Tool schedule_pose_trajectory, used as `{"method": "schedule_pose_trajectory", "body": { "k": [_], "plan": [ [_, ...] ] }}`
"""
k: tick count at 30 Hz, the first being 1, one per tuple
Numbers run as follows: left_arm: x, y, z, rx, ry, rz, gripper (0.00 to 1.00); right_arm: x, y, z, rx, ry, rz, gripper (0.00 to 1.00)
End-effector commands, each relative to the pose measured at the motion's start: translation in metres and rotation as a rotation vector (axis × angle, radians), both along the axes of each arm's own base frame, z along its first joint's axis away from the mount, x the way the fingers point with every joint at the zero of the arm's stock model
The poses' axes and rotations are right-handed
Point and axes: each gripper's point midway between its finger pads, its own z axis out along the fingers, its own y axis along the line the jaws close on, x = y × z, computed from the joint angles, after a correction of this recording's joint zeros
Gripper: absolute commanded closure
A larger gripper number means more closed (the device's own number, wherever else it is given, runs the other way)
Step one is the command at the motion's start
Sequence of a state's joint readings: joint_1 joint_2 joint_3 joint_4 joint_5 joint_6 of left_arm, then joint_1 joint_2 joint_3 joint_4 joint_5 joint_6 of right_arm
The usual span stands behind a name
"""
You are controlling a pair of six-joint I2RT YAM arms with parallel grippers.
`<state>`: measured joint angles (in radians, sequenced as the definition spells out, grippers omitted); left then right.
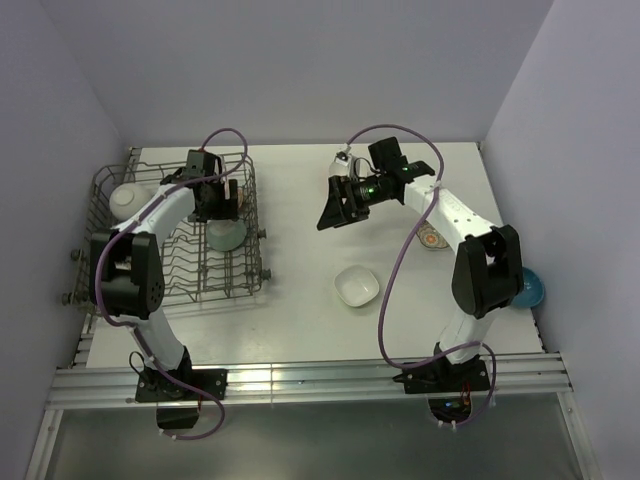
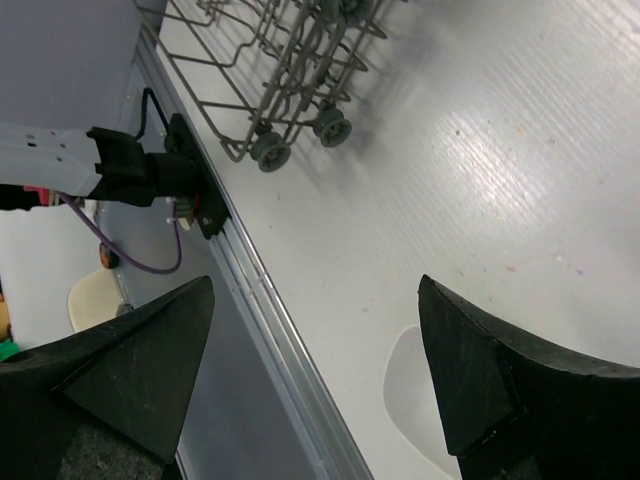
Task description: Load the bowls into the dish rack
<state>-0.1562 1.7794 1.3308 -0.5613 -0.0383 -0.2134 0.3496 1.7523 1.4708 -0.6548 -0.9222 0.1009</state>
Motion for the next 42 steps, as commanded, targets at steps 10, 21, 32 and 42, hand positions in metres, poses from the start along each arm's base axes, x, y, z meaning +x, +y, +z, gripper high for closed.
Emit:
{"method": "schedule_pose_trajectory", "body": {
  "k": [10,21,32,42],
  "plan": [
    [0.009,-0.021,0.175,-0.093,-0.406,-0.172,0.01,-0.026,-0.078,0.006,-0.242,-0.159,-0.003,0.10],
    [-0.063,-0.054,0.237,-0.331,-0.575,-0.482,0.02,-0.065,-0.133,-0.038,-0.498,-0.148,0.024,0.12],
    [-0.106,-0.067,0.212,-0.389,-0.631,-0.598,0.05,-0.051,-0.144,-0.090,-0.654,-0.078,0.009,0.22],
    [-0.096,-0.076,0.208,-0.457,-0.621,-0.611,0.06,-0.004,-0.190,-0.070,-0.714,-0.077,-0.108,0.25]
  ]
}}
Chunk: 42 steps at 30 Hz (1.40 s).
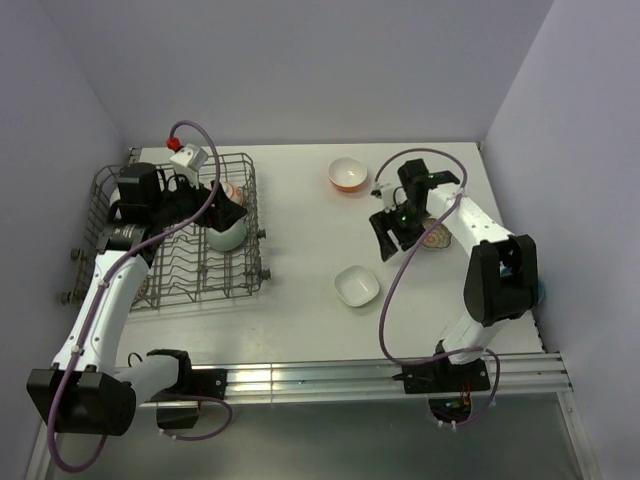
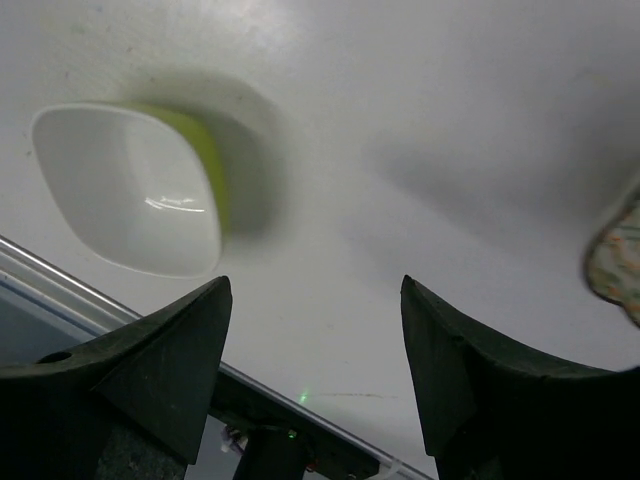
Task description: Load the bowls into the dish rack
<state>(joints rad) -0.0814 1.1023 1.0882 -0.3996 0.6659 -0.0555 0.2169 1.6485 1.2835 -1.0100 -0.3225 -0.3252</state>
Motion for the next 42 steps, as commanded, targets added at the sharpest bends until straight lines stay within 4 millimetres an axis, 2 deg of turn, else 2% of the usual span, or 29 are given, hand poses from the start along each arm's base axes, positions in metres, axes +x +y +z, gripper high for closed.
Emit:
{"method": "schedule_pose_trajectory", "body": {
  "k": [1,2,3,7,8,10,11,16,21,26,34,37,38,40,42],
  "plan": [
    [0.006,-0.009,0.013,-0.049,-0.052,-0.045,0.07,0.041,-0.038,0.029,-0.018,-0.091,-0.082,0.25],
    [0.009,-0.009,0.011,-0.052,-0.047,-0.045,0.07,0.046,-0.059,0.031,-0.030,-0.085,-0.131,0.25],
    [0.010,-0.010,0.011,-0.055,-0.046,-0.047,0.07,0.059,-0.070,0.042,-0.049,-0.128,-0.129,0.25],
    [0.015,-0.011,0.007,-0.068,-0.035,-0.040,0.07,0.080,-0.111,0.051,-0.090,-0.142,-0.153,0.25],
    [0.016,-0.011,0.006,-0.071,-0.035,-0.046,0.07,0.081,-0.117,0.041,-0.099,-0.098,-0.151,0.25],
    [0.017,-0.012,0.008,-0.074,-0.038,-0.053,0.07,0.093,-0.131,0.042,-0.112,-0.109,-0.150,0.25],
    [0.017,-0.013,0.008,-0.073,-0.038,-0.057,0.07,0.096,-0.135,0.034,-0.113,-0.088,-0.150,0.25],
    [0.021,-0.012,0.007,-0.041,-0.043,-0.069,0.07,0.112,-0.159,0.017,-0.150,-0.089,-0.125,0.23],
    [0.019,-0.010,0.001,-0.037,-0.038,-0.059,0.08,0.115,-0.164,-0.004,-0.168,-0.074,-0.050,0.22],
    [0.018,-0.010,-0.007,-0.057,-0.002,-0.043,0.08,0.120,-0.170,-0.026,-0.196,-0.062,-0.044,0.24],
    [0.019,-0.009,-0.008,-0.042,0.015,-0.042,0.09,0.128,-0.170,-0.056,-0.180,-0.050,-0.029,0.27],
    [0.018,-0.008,-0.011,-0.040,0.024,-0.042,0.10,0.125,-0.165,-0.065,-0.158,-0.034,-0.018,0.37],
    [0.017,-0.008,-0.011,-0.040,0.019,-0.039,0.11,0.123,-0.164,-0.069,-0.155,-0.032,-0.014,0.46],
    [0.017,-0.007,-0.013,-0.047,0.022,-0.028,0.11,0.121,-0.164,-0.067,-0.154,-0.047,-0.017,0.58],
    [0.016,-0.006,-0.013,-0.055,0.026,-0.019,0.12,0.115,-0.160,-0.072,-0.140,-0.045,-0.017,0.66]
  ]
}}
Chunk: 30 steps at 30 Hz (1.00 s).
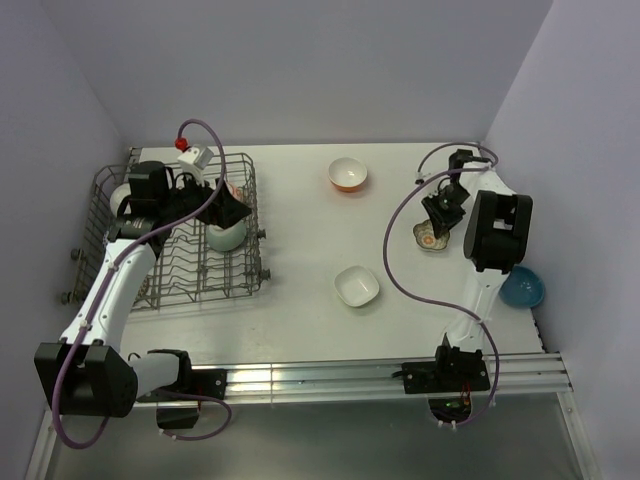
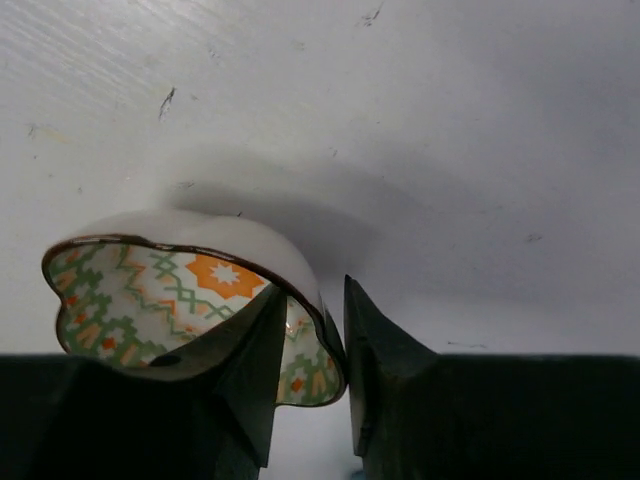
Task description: Load the bowls into the dish rack
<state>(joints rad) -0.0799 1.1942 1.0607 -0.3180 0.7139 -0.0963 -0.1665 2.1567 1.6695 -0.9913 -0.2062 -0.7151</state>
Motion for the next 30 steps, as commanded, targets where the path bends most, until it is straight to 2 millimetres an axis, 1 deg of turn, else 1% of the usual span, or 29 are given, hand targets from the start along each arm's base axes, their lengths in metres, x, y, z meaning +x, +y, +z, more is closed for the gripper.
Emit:
{"method": "schedule_pose_trajectory", "body": {
  "k": [1,2,3,4,5,6,7,9,10,12,13,14,15,16,17,18,19,20,21,22,23,24,25,26,27,28,30],
  "plan": [
    [-0.001,0.003,0.008,-0.016,-0.037,0.011,0.12,0.000,0.005,0.005,0.027,-0.050,0.008,0.69],
    [-0.001,0.003,0.009,-0.020,-0.035,0.011,0.12,-0.003,0.008,0.005,0.037,-0.051,0.002,0.78],
    [-0.002,0.003,0.008,-0.026,-0.029,0.012,0.13,-0.006,0.013,0.005,0.063,-0.049,-0.002,0.82],
    [-0.002,0.004,0.007,-0.029,-0.025,0.014,0.13,-0.007,0.017,0.009,0.076,-0.058,0.000,0.91],
    [-0.002,0.005,0.008,-0.032,-0.029,0.017,0.13,-0.010,0.023,0.010,0.090,-0.056,-0.009,0.95],
    [-0.002,0.008,0.006,-0.037,-0.020,0.031,0.13,-0.010,0.032,0.014,0.126,-0.072,-0.012,0.99],
    [-0.003,0.009,0.007,-0.041,-0.018,0.034,0.13,-0.007,0.037,0.026,0.144,-0.106,-0.012,1.00],
    [-0.003,0.014,0.009,-0.059,-0.011,0.046,0.13,-0.006,0.055,0.042,0.203,-0.136,-0.025,1.00],
    [-0.005,0.015,0.011,-0.066,-0.010,0.044,0.13,-0.003,0.069,0.061,0.261,-0.180,-0.022,1.00],
    [-0.005,0.018,0.011,-0.068,0.000,0.058,0.13,0.002,0.098,0.090,0.342,-0.216,-0.022,1.00],
    [-0.006,0.018,0.014,-0.067,-0.004,0.064,0.12,0.003,0.117,0.113,0.414,-0.253,-0.001,1.00],
    [-0.007,0.018,0.014,-0.071,0.002,0.064,0.12,0.007,0.131,0.134,0.455,-0.284,-0.003,1.00],
    [-0.009,0.017,0.016,-0.075,0.001,0.054,0.12,0.006,0.153,0.150,0.504,-0.298,0.034,1.00],
    [-0.012,0.015,0.018,-0.081,0.002,0.043,0.12,0.001,0.181,0.171,0.589,-0.314,0.088,1.00],
    [-0.017,0.012,0.021,-0.098,0.010,0.023,0.11,0.003,0.198,0.192,0.643,-0.336,0.096,1.00],
    [-0.019,0.010,0.023,-0.111,0.013,0.015,0.10,-0.002,0.223,0.205,0.684,-0.339,0.137,1.00],
    [-0.023,0.008,0.028,-0.128,0.008,0.005,0.10,-0.004,0.237,0.217,0.721,-0.343,0.153,1.00],
    [-0.025,0.011,0.033,-0.176,0.032,0.014,0.09,-0.002,0.254,0.232,0.775,-0.356,0.153,1.00],
    [-0.025,0.009,0.039,-0.205,0.019,0.011,0.09,-0.003,0.265,0.240,0.799,-0.373,0.158,1.00],
    [-0.027,0.007,0.045,-0.236,0.019,0.011,0.08,-0.013,0.283,0.245,0.835,-0.349,0.137,1.00],
    [-0.031,0.003,0.046,-0.313,0.098,0.025,0.08,-0.006,0.294,0.257,0.864,-0.418,0.162,1.00],
    [-0.034,-0.001,0.051,-0.351,0.113,0.012,0.08,-0.009,0.302,0.265,0.879,-0.438,0.169,1.00],
    [-0.035,-0.004,0.059,-0.382,0.106,-0.008,0.08,-0.015,0.320,0.271,0.910,-0.435,0.184,1.00],
    [-0.040,-0.008,0.061,-0.439,0.162,-0.021,0.08,-0.018,0.328,0.274,0.918,-0.436,0.195,1.00],
    [-0.042,-0.009,0.064,-0.465,0.174,-0.023,0.08,-0.019,0.336,0.274,0.922,-0.428,0.201,1.00],
    [-0.043,-0.011,0.073,-0.483,0.141,-0.038,0.08,-0.026,0.350,0.280,0.936,-0.422,0.230,1.00],
    [-0.045,-0.011,0.073,-0.512,0.165,-0.031,0.07,-0.030,0.365,0.279,0.949,-0.406,0.247,1.00]
  ]
}}
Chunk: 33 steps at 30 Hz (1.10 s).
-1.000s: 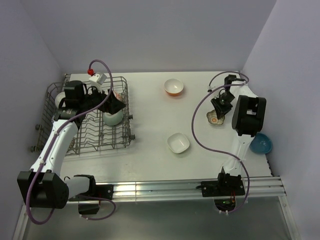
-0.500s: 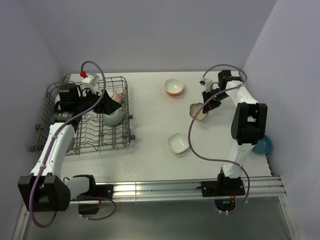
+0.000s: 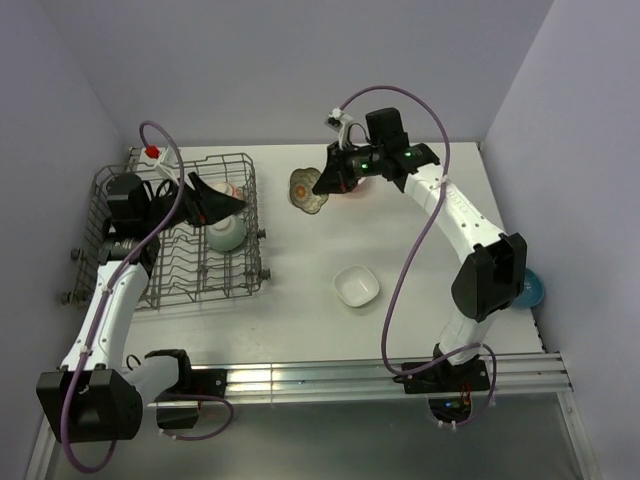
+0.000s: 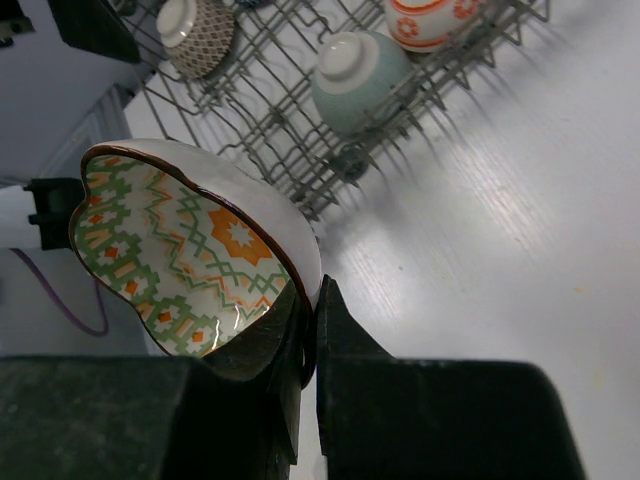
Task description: Load the bowls into the dish rack
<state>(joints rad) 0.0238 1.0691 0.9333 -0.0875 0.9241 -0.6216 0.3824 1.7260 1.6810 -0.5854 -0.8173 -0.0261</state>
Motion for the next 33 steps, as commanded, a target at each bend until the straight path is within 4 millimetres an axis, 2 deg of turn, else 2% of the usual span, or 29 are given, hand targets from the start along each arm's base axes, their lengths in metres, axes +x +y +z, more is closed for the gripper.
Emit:
{"method": "schedule_pose_trajectory", "body": {
  "k": [1,6,9,11,17,22,30,33],
  "plan": [
    [-0.014,-0.009,0.030,-0.117,-0.017,-0.049,0.07,-0.002,0.032,0.028,0.107,-0.018,0.020,1.00],
    [-0.020,-0.013,0.016,-0.118,0.028,-0.060,0.06,-0.018,0.063,0.013,0.101,0.009,0.103,1.00],
    [-0.018,-0.014,0.005,-0.144,0.074,-0.032,0.04,-0.025,0.075,0.014,0.100,0.005,0.138,1.00],
    [-0.023,-0.021,0.000,-0.174,0.105,-0.044,0.01,-0.027,0.079,0.015,0.100,0.005,0.151,1.00],
    [-0.022,-0.026,-0.005,-0.181,0.112,-0.051,0.01,-0.040,0.091,0.014,0.097,-0.002,0.194,1.00],
    [-0.024,-0.033,-0.008,-0.182,0.125,-0.078,0.01,-0.056,0.104,0.006,0.072,-0.005,0.238,1.00],
    [-0.026,-0.037,-0.018,-0.169,0.159,-0.089,0.10,-0.061,0.111,0.008,0.068,-0.016,0.261,1.00],
    [-0.026,-0.038,-0.016,-0.178,0.159,-0.096,0.17,-0.062,0.111,0.007,0.066,-0.012,0.262,1.00]
  ]
}}
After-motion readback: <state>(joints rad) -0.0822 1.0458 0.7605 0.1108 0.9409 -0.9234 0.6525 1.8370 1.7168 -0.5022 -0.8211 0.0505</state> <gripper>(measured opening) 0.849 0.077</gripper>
